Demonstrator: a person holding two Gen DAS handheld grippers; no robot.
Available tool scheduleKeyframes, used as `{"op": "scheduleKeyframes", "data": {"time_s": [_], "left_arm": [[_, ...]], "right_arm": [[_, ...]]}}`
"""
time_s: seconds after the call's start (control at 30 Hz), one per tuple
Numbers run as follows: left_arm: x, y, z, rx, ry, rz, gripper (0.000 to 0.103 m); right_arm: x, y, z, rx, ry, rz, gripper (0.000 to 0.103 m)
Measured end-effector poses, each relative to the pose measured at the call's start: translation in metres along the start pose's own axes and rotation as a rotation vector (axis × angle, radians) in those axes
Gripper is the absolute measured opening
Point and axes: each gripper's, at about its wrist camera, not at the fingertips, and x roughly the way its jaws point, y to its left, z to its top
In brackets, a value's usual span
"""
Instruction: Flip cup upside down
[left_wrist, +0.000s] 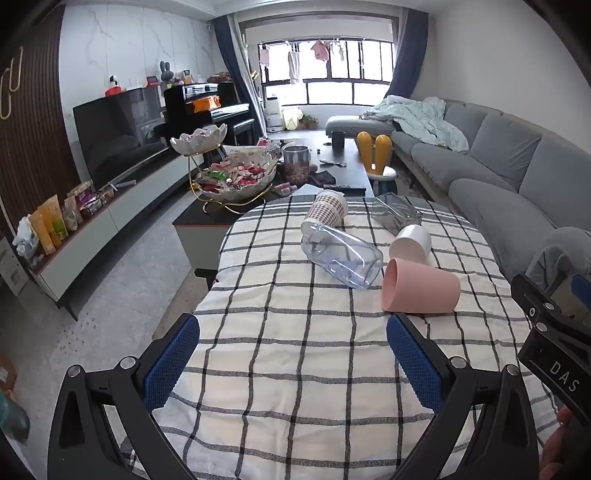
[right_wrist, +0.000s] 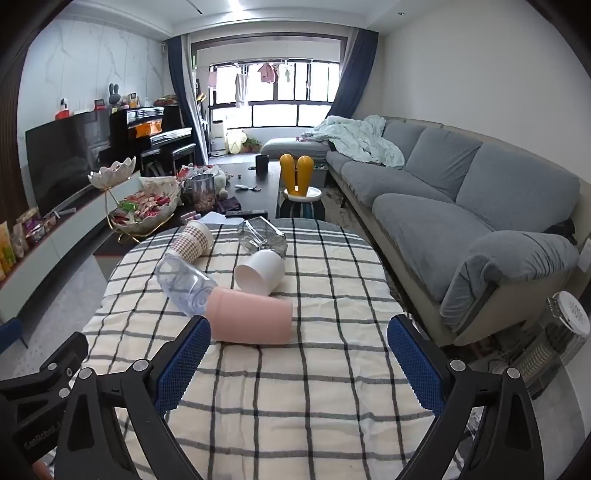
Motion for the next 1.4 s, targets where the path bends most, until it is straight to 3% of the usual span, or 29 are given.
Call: {"op": "scheduleKeyframes", "data": {"time_s": [1.4], "left_arm": [[-0.0007, 0.0017, 0.0005, -0.007, 0.003, 0.0, 0.103]], "right_arm": [[-0.0007, -0.001, 0.001, 0.002, -0.002, 0.001, 0.097]]}}
